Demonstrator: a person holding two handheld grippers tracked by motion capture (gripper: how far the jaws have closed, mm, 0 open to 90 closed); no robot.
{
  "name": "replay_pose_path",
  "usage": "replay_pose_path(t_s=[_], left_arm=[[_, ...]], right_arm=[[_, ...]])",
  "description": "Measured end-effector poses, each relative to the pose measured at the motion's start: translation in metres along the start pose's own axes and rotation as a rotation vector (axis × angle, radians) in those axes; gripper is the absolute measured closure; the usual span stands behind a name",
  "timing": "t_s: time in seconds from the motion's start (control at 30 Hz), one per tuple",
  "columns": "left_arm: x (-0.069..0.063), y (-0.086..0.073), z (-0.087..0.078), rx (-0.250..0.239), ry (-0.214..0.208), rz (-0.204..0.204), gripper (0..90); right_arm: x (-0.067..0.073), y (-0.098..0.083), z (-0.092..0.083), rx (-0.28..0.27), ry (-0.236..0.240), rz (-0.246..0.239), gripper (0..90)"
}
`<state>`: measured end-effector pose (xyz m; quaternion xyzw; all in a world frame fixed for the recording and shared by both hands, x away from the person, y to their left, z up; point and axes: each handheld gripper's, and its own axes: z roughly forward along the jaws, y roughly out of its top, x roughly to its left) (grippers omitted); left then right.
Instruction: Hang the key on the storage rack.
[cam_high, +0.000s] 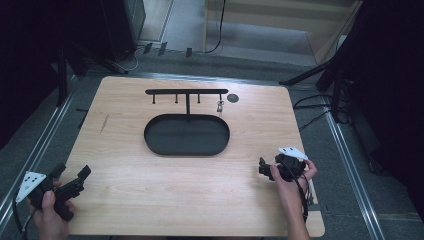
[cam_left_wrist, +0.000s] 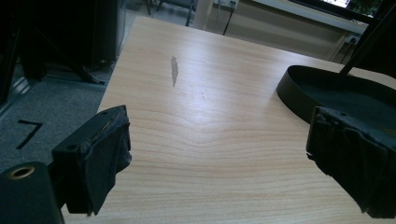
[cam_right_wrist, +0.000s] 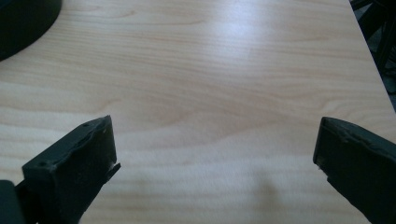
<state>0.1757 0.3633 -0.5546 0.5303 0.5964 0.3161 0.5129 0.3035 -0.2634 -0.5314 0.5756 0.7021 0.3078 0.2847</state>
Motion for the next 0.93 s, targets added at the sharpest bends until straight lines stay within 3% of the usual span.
replay_pose_path(t_s=[0.17, 0.47, 0.63, 0.73, 0.93], left_arm=[[0.0, 0.0, 0.0, -0.002, 0.002, 0.002, 6.9], [0.0, 0.0, 0.0, -0.001, 0.001, 0.005, 6.9], [-0.001, 0.0, 0.0, 0.001, 0.001, 0.009, 6.9], [-0.002, 0.0, 0.001, 0.007, 0.003, 0.016, 6.9], [-0.003, 0.0, 0.001, 0.01, 0.007, 0.025, 6.9]], right_arm=[[-0.014, -0.026, -0.007, -0.077, 0.007, 0.051, 0.0], [-0.038, -0.05, -0.038, -0.215, 0.029, 0.139, 0.0], [-0.045, -0.059, -0.047, -0.208, 0.062, 0.14, 0.0], [-0.046, -0.063, -0.05, -0.236, 0.077, 0.153, 0.0], [-0.048, -0.064, -0.051, -0.26, 0.075, 0.177, 0.0]])
